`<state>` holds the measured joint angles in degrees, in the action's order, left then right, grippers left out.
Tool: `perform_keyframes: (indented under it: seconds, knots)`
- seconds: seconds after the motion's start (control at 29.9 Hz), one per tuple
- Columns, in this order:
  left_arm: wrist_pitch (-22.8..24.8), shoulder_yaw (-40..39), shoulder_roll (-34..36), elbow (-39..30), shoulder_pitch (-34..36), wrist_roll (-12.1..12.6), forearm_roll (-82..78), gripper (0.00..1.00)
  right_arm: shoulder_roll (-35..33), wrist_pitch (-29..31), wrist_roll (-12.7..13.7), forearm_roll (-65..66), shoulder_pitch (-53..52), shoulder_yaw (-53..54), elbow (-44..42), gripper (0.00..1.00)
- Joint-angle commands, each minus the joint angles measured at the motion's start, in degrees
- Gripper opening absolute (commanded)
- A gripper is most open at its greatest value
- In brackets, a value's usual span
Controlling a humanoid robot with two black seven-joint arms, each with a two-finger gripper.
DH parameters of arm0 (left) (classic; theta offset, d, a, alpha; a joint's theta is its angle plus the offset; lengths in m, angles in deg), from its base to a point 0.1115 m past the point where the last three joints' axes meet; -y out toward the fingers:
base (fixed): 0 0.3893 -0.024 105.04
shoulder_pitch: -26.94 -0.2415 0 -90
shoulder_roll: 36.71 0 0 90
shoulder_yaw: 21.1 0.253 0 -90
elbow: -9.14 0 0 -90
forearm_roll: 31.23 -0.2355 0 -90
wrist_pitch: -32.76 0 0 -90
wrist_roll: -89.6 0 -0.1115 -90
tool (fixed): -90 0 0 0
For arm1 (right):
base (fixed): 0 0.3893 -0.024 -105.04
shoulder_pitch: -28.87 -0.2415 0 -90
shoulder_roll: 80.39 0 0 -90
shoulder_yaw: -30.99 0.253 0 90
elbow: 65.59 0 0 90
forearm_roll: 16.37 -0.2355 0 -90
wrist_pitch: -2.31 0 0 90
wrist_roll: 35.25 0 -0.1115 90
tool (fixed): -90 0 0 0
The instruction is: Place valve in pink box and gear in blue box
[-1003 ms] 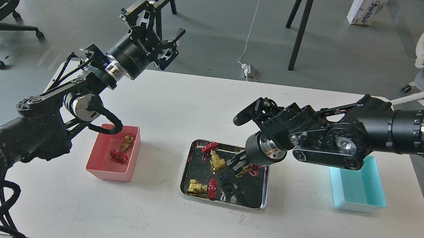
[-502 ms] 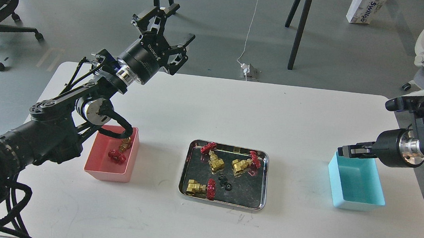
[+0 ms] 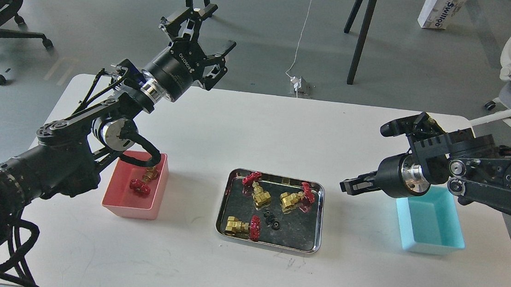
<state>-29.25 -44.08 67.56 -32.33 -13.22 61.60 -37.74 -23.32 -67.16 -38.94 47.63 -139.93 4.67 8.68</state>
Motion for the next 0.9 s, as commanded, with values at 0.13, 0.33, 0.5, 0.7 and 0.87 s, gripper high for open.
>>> perform_keyframes:
  seconds: [0.13,0.33,0.5,0.7,0.87]
  knots:
    - [0.0,-0.23,-0.21,0.16,-0.71,0.0,0.0,0.81,13.93,0.56,0.01,-0.19,-0.83,-4.44,-4.91,0.23]
    - [0.0,-0.23,0.49,0.25,-1.24,0.0,0.0,0.82,16.67,0.3,-0.17,-2.9,-0.84,-4.18,-7.73,0.49]
    - [0.0,-0.14,-0.3,1.13,-1.33,0.0,0.0,0.82,17.11,0.21,-0.17,-8.1,-0.92,-4.18,-7.64,0.58]
    - [0.0,-0.14,-0.39,1.13,-1.33,0.0,0.0,0.82,17.82,0.21,-0.17,-8.1,-1.01,-4.18,-7.73,0.58]
    - [0.0,-0.23,-0.21,1.13,-1.24,0.0,0.0,0.82,17.46,0.3,-0.26,-7.93,-1.01,-4.62,-7.64,0.58]
